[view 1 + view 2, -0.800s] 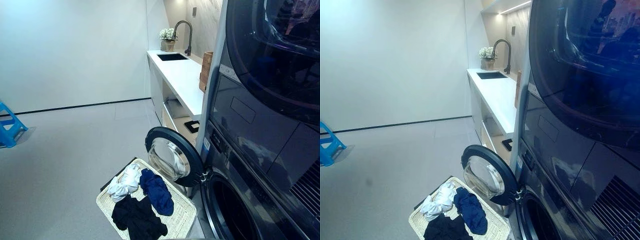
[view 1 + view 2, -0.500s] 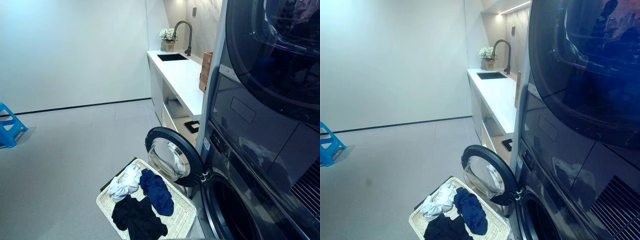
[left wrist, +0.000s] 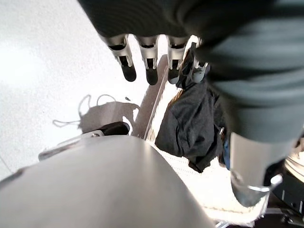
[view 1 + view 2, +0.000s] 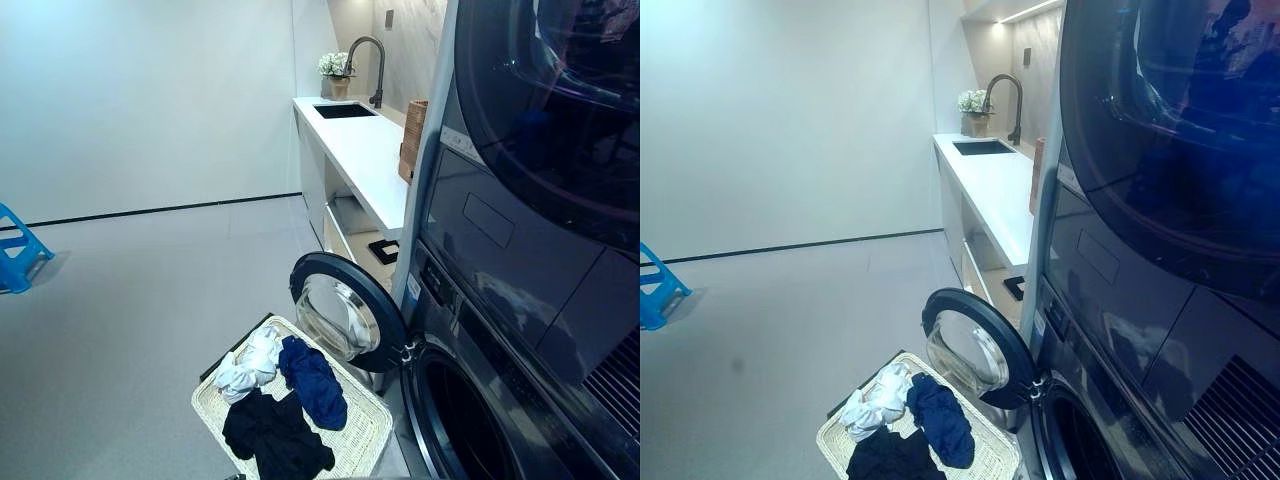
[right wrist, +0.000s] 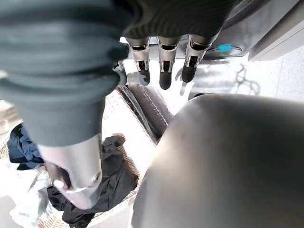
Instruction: Put the clothes into the washing machine.
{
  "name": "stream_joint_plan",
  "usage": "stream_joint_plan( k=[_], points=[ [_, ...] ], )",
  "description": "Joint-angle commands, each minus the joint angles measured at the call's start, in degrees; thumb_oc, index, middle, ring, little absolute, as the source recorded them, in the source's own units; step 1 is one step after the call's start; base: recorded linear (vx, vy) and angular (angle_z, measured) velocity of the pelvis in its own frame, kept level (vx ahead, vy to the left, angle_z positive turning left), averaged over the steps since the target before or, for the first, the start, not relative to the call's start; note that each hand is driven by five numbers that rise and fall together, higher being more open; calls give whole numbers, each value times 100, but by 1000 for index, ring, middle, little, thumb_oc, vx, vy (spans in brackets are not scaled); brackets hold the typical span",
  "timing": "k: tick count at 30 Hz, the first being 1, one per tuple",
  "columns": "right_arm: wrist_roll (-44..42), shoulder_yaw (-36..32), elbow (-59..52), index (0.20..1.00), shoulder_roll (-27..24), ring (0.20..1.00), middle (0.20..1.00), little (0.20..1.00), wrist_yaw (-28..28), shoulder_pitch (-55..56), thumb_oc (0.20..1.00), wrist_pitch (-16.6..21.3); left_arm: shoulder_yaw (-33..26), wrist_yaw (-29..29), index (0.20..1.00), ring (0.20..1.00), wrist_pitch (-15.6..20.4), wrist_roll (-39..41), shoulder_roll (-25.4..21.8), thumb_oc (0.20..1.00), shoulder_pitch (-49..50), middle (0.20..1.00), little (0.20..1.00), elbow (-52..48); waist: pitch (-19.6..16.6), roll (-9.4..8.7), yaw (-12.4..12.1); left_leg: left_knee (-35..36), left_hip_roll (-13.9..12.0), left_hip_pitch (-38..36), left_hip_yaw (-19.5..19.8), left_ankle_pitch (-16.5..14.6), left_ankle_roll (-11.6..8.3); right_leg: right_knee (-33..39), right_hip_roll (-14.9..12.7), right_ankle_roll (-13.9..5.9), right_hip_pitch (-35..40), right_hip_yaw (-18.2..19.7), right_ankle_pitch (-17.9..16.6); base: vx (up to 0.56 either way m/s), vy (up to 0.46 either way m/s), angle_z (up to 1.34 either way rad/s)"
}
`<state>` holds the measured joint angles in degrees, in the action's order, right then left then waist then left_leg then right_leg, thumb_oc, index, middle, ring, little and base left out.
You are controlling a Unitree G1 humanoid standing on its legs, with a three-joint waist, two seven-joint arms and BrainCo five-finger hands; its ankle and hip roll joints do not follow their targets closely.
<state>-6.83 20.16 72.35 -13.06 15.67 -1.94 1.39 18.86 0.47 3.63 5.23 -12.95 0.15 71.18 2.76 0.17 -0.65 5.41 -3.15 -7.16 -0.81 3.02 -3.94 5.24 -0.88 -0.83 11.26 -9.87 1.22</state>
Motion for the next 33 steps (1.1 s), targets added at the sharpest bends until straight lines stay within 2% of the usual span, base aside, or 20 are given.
stream_joint_plan(
  k=[1, 4, 6, 8, 10, 15, 16, 20, 23, 25, 33],
  points=[
    [142, 159, 156, 1000, 272, 1000, 1000, 1000, -64, -368, 1000, 195, -125, 467, 1000, 1000, -148, -230, 269, 1000, -459, 1000, 1000, 407, 319, -157, 59, -41, 650, -207, -452, -583, 458, -73, 4, -375, -307, 218, -189, 93, 57, -3],
    [147, 209, 125, 1000, 236, 1000, 1000, 1000, -89, -399, 1000, 211, -141, 849, 1000, 1000, -206, -423, 238, 1000, -527, 1000, 1000, 415, 388, -141, 85, -41, 645, -137, -492, -553, 459, -83, 6, -373, -405, 261, -212, 41, 48, -6],
    [154, 312, 47, 1000, 164, 1000, 1000, 1000, -122, -473, 1000, 255, -7, 1571, 1000, 1000, -108, -988, 154, 1000, -674, 1000, 1000, 350, 506, -107, 133, -70, 630, 14, -545, -509, 452, -119, 0, -371, -589, 318, -245, -22, 58, -6],
    [135, 379, 5, 1000, 118, 1000, 1000, 1000, -123, -519, 1000, 265, 104, 1889, 1000, 1000, -83, -1232, 95, 1000, -760, 1000, 1000, 291, 568, -93, 152, -93, 625, 101, -574, -487, 450, -140, -1, -367, -688, 352, -263, -53, 58, -3],
    [81, 519, -93, 1000, -4, 1000, 1000, 1000, -136, -692, 1000, 321, 307, 2412, 1000, 1000, -136, -1364, -22, 1000, -1037, 1000, 1000, 136, 789, -50, 203, -109, 610, 318, -619, -414, 451, -177, 3, -363, -944, 434, -320, -156, 85, -14],
    [30, 672, -176, 1000, -153, 1000, 1000, 1000, -162, -965, 1000, 420, 543, 3125, 1000, 1000, -298, -1492, -156, 1000, -1491, 1000, 1000, 46, 1140, -19, 282, -121, 598, 614, -668, -310, 447, -229, 25, -347, -1291, 596, -407, -102, 66, -16],
    [-12, 733, -236, 1000, -199, 1000, 1000, 1000, -177, -1101, 1000, 440, 607, 3288, 1000, 1000, -402, -1482, -200, 1000, -1707, 1000, 1000, 33, 1316, -18, 314, -113, 593, 747, -676, -255, 446, -250, 39, -341, -1449, 669, -455, -91, 54, -19],
    [-57, 782, -270, 1000, -224, 1000, 1000, 1000, -185, -1234, 1000, 480, 668, 3372, 1000, 1000, -463, -1491, -204, 1000, -1904, 1000, 1000, 78, 1483, -17, 351, -103, 593, 870, -664, -208, 440, -260, 54, -334, -1584, 751, -495, -43, 41, -12],
    [-147, 876, -363, 1000, -188, 1000, 1000, 1000, -321, -1504, 1000, 499, 723, 3184, 1000, 1000, -492, -1284, -145, 1000, -2304, 1000, 1000, 139, 1785, -46, 412, -119, 624, 1123, -647, -139, 428, -267, 77, -323, -1861, 888, -580, -96, 62, -7],
    [-153, 882, -397, 1000, -186, 1000, 1000, 1000, -346, -1578, 1000, 487, 730, 3154, 1000, 1000, -501, -1203, -112, 1000, -2395, 1000, 1000, 154, 1863, -61, 422, -145, 635, 1193, -637, -126, 420, -267, 79, -323, -1924, 921, -606, -51, 32, -6],
    [-579, 984, -542, 1000, -102, 1000, 1000, 1000, -627, -2170, 1000, 430, 639, 3055, 1000, 1000, -484, -821, -116, 1000, -3169, 1000, 1000, 361, 2405, -331, 437, -697, 704, 1857, -684, -198, 372, -342, 59, -345, -2455, 1046, -778, -68, -12, -8]
  ],
)
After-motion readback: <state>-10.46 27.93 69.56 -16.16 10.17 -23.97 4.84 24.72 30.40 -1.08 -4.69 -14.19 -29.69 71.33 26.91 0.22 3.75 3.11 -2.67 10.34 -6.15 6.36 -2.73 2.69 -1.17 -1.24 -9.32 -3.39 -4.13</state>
